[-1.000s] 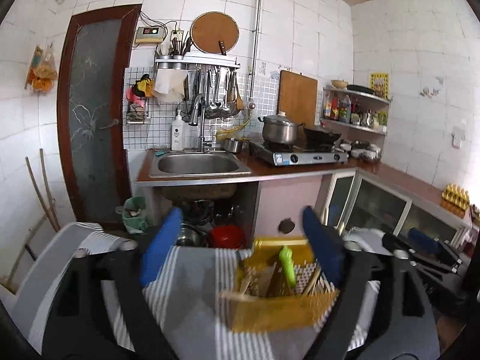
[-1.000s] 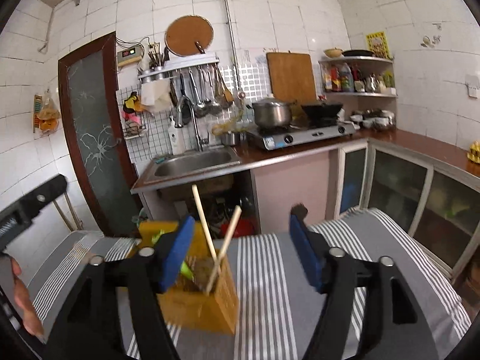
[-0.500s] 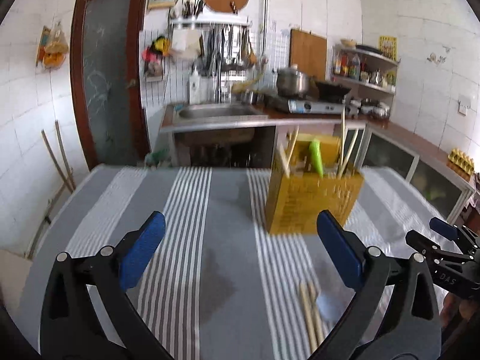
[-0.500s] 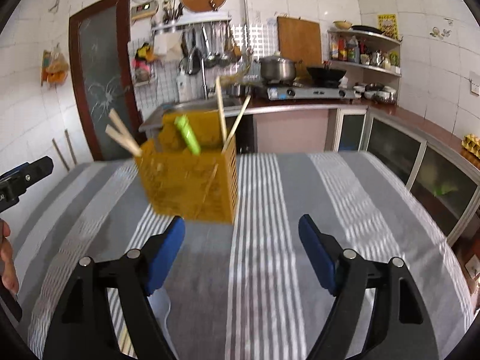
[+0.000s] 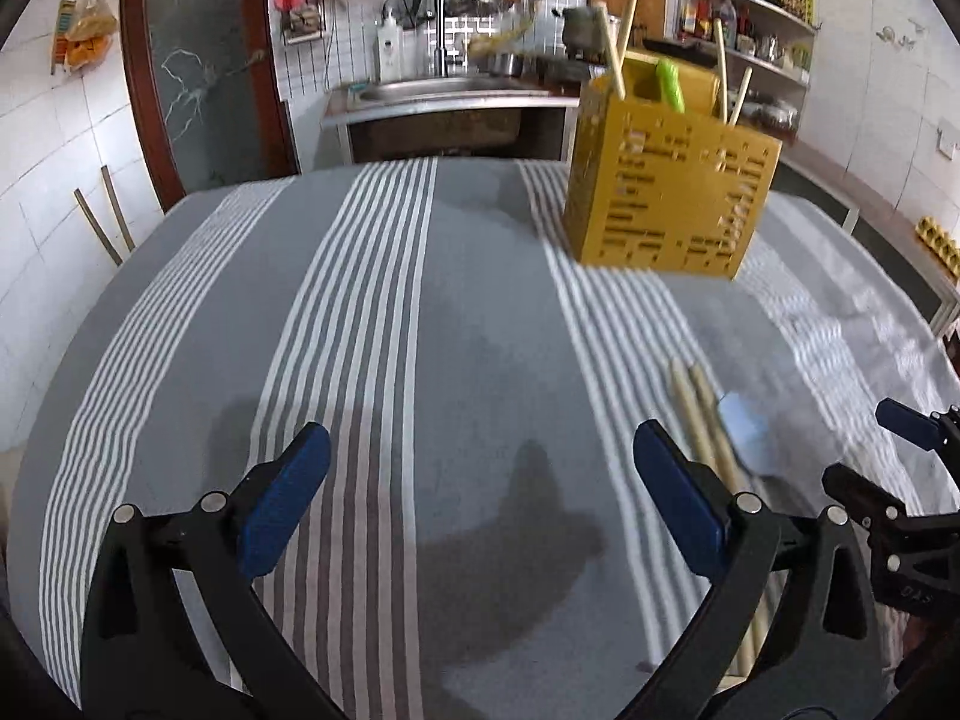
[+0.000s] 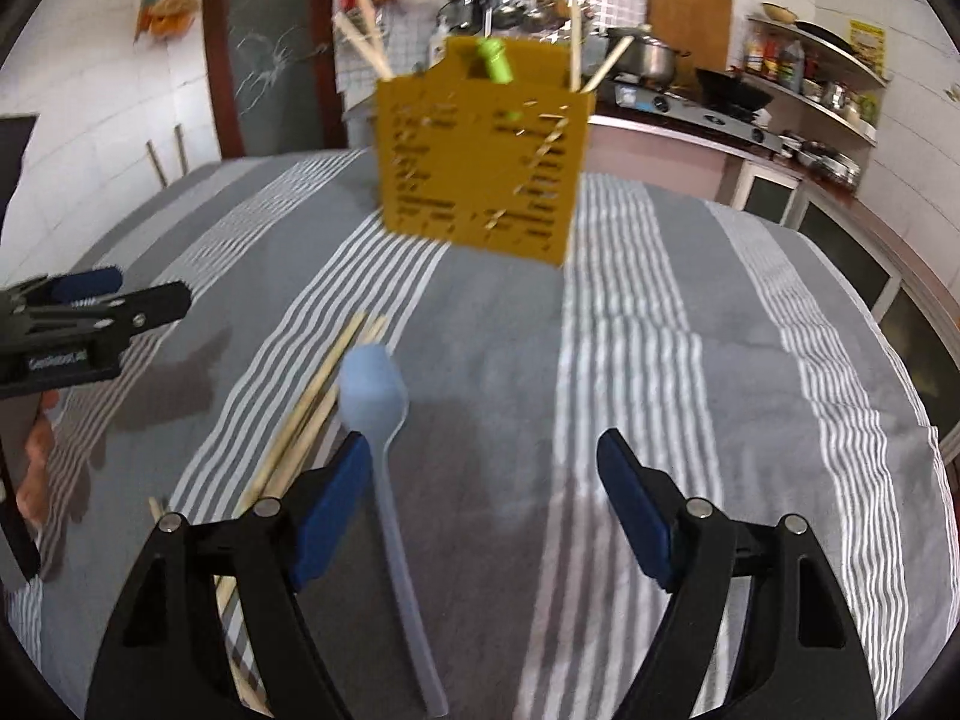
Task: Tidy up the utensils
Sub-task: 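Grasp the light-blue plastic spoon by its handle with the right gripper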
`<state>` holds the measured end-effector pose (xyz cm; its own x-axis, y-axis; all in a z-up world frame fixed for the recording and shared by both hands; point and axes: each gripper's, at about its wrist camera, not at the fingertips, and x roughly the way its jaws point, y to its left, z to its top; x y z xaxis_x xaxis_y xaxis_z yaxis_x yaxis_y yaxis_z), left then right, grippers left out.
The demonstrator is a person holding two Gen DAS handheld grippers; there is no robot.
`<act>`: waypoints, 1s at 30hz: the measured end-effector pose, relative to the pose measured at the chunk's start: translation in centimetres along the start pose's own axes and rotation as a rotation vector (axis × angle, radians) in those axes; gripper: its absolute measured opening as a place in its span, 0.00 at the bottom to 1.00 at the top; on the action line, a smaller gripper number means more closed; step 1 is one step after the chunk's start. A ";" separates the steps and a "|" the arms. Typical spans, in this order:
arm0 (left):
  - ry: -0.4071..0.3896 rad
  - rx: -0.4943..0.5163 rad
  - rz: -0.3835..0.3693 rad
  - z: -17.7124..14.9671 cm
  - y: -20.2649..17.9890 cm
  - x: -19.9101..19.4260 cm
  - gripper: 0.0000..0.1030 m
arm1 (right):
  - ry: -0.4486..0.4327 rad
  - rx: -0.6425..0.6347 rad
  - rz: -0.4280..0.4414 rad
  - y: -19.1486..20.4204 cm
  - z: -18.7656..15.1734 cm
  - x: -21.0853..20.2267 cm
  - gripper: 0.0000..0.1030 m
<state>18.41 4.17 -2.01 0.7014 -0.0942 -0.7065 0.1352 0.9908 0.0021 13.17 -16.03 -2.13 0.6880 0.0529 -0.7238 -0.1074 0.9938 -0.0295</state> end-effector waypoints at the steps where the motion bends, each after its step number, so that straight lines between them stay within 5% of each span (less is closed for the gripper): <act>1: 0.008 -0.002 0.000 -0.1 0.1 0.2 0.95 | 0.011 -0.011 0.000 0.3 -0.1 0.2 0.75; 6: 0.051 -0.005 -0.004 -0.6 0.3 1.3 0.95 | 0.081 -0.063 -0.008 1.6 -0.4 1.8 0.72; 13: 0.073 0.002 -0.017 -0.1 -0.9 1.9 0.95 | 0.126 -0.012 0.064 1.3 0.6 2.6 0.22; 16: 0.083 -0.002 -0.036 0.1 -1.5 2.1 0.95 | 0.121 -0.001 0.048 1.0 0.6 2.6 0.09; 30: 0.136 0.048 -0.076 0.1 -6.7 4.1 0.95 | 0.111 0.123 -0.112 -4.3 -0.2 2.3 0.06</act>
<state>20.47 -2.85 -4.85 0.5869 -0.1514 -0.7953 0.2199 0.9753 -0.0235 15.08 -20.20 -3.76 0.6066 -0.0631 -0.7925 0.0589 0.9977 -0.0343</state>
